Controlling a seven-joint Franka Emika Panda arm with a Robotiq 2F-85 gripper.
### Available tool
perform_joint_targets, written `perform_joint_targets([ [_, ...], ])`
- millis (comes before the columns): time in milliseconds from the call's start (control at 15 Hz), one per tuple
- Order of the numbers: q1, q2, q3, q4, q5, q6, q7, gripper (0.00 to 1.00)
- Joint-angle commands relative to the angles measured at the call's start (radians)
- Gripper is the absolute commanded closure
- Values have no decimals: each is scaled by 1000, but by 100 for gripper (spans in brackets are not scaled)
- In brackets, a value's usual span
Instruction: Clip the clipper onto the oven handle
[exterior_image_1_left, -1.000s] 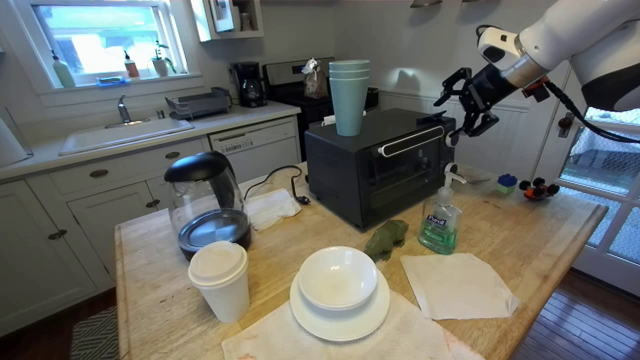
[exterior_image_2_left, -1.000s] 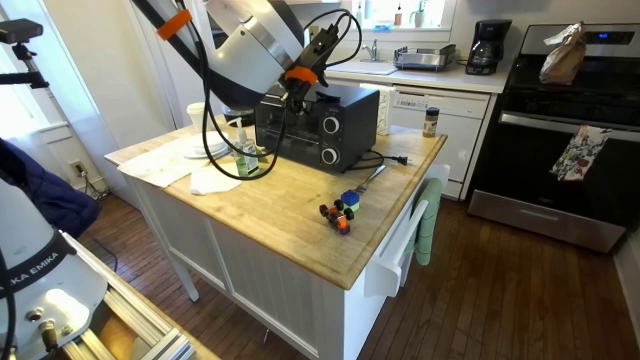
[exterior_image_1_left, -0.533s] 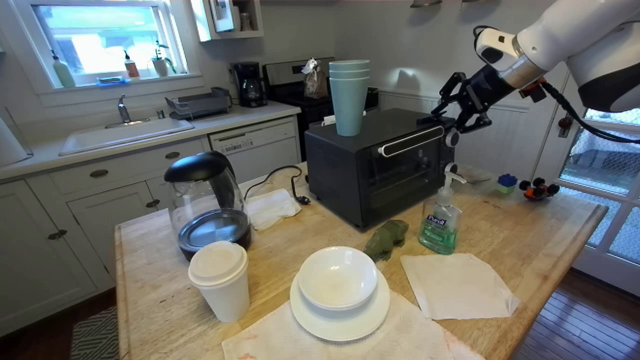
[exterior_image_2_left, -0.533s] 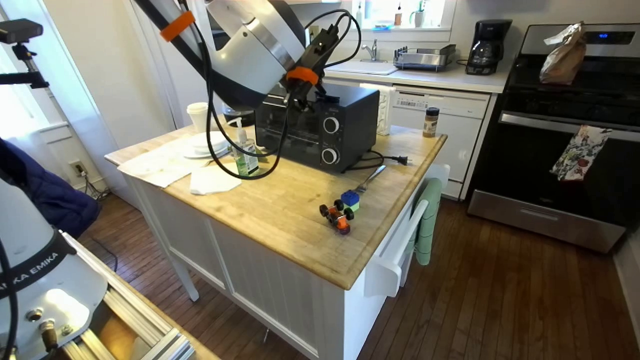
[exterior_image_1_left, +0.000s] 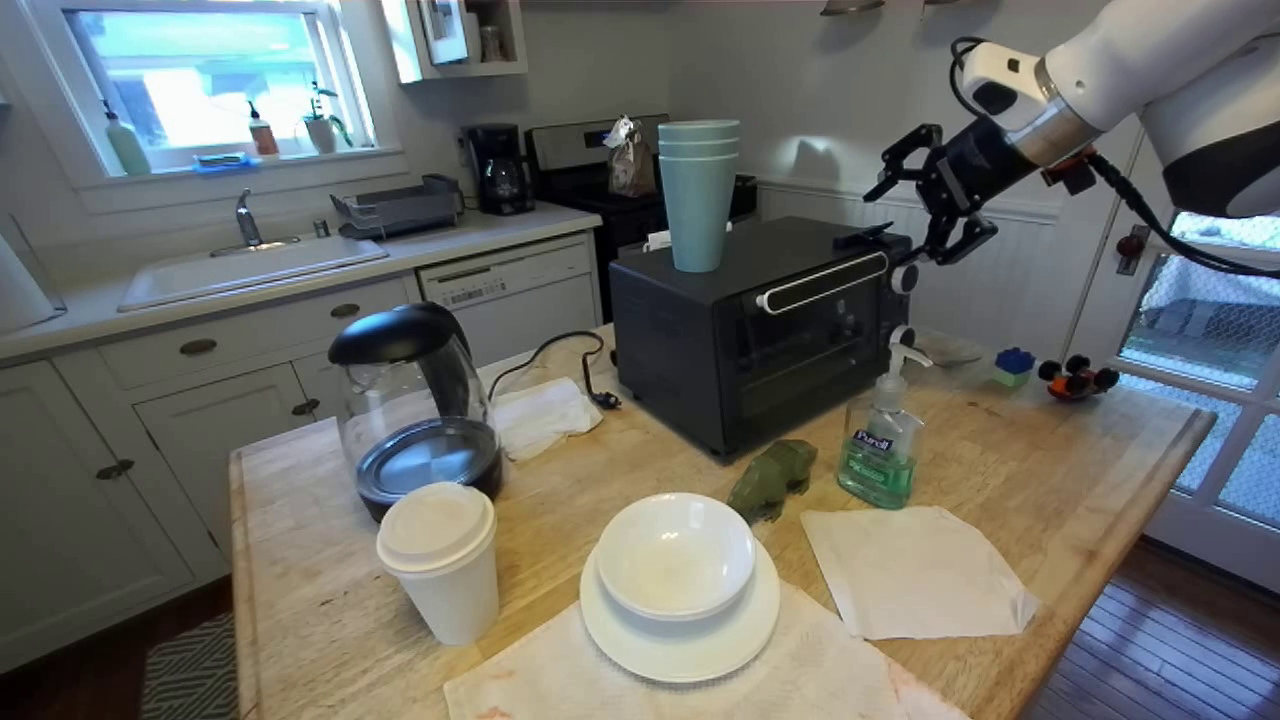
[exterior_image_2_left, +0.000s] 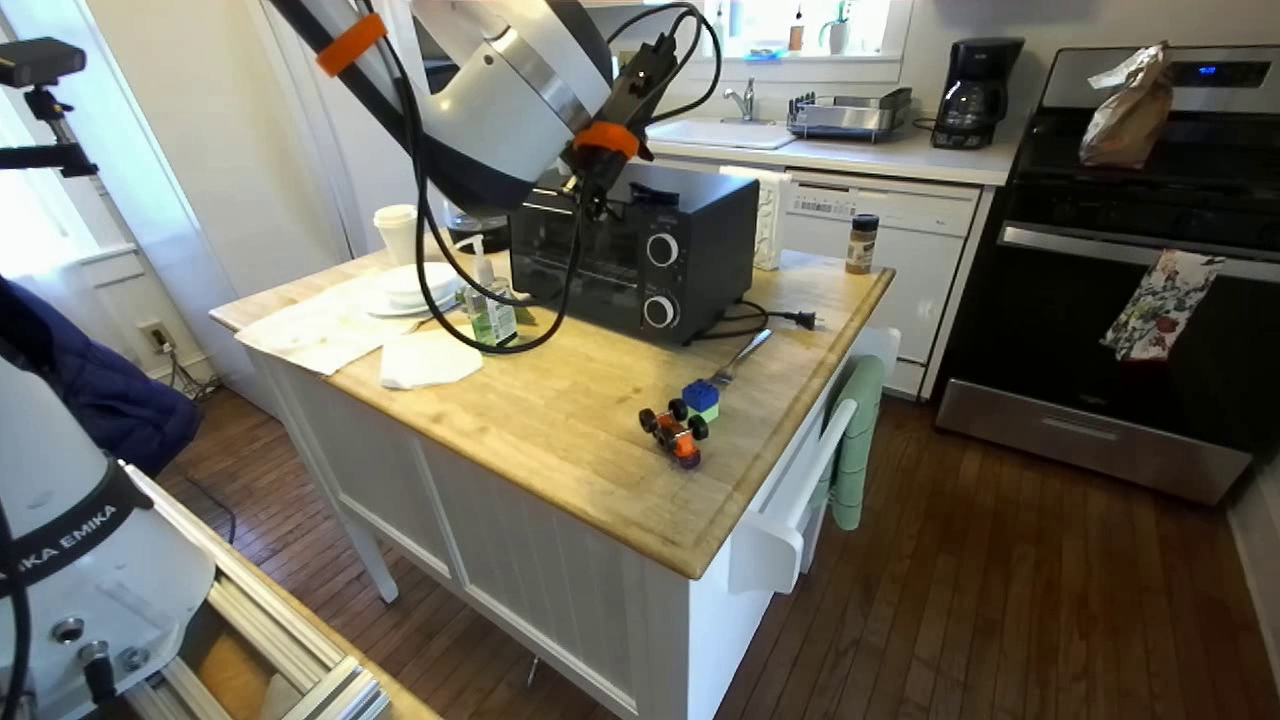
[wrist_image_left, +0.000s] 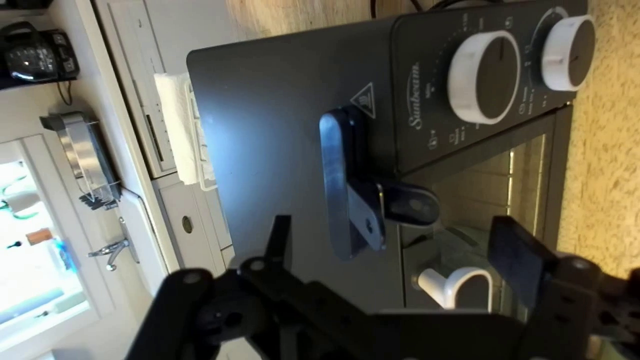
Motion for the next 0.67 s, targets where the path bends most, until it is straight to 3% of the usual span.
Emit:
perform_joint_targets([
  [0,6,-36,-26,-22,-18,4,-22,0],
  [600,-7,-31,-33,-26,17,58,-149,0],
])
